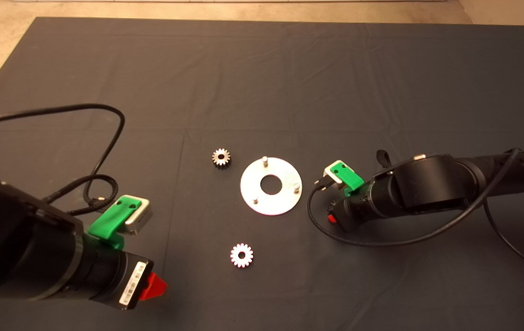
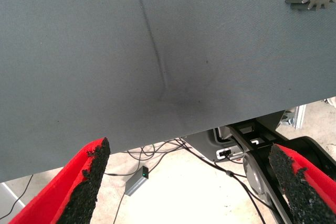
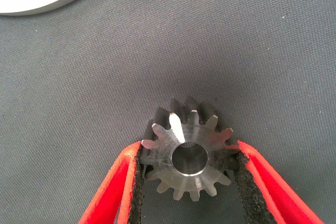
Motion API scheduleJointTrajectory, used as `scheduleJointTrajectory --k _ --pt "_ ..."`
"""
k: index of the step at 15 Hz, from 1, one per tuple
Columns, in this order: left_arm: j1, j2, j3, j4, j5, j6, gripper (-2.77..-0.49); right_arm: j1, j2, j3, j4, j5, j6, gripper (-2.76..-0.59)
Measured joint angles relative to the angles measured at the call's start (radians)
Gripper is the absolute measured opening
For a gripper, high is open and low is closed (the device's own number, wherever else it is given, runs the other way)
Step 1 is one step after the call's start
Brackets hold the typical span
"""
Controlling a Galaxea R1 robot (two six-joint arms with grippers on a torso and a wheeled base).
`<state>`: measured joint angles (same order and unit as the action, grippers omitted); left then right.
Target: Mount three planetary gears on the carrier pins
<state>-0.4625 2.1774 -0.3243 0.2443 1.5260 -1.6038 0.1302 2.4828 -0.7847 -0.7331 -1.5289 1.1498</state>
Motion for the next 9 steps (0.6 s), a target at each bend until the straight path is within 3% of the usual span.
scheduleJointTrajectory --k 9 --pt "0.0 0.0 0.0 0.0 0.0 0.0 -1.09 0.001 0.0 0.029 -0.001 -0.002 0.0 -2.41"
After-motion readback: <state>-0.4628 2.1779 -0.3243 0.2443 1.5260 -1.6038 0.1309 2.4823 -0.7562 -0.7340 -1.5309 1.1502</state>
